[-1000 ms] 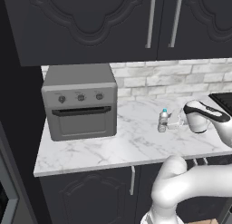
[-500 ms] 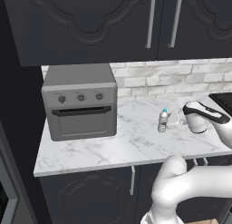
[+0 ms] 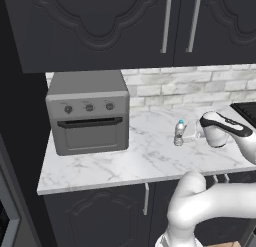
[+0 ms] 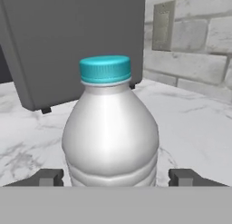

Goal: Take the bottled waters from the counter and place them in the freezer to freeze. Close the freezer door after placing the bottles.

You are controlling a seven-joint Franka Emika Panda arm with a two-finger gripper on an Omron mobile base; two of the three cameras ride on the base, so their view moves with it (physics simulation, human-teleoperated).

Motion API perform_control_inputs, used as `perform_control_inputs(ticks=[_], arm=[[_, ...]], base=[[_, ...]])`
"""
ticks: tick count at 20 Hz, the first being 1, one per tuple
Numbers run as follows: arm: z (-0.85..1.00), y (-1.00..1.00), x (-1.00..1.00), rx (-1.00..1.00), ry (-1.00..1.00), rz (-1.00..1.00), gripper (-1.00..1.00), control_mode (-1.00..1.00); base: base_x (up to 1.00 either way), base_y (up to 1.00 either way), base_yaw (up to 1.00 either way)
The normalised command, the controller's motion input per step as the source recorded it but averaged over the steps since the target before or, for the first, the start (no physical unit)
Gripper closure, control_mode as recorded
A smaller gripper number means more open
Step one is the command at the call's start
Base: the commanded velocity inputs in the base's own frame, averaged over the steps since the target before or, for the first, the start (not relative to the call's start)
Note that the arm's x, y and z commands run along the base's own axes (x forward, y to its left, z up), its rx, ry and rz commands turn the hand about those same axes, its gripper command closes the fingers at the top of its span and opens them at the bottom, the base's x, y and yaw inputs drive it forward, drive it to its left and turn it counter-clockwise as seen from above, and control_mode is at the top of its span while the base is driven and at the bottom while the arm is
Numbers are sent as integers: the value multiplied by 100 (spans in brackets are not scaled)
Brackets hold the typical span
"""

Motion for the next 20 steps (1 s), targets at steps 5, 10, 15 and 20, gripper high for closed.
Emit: perform_control_inputs(ticks=[5,10,15,20], arm=[[0,3,0,0,0,0,100,-100],[0,0,0,0,0,0,100,-100],[17,0,-4,0,0,0,100,-100],[84,6,-75,8,0,1,100,-100]], base=[[0,0,0],[0,0,0],[0,0,0],[0,0,0]])
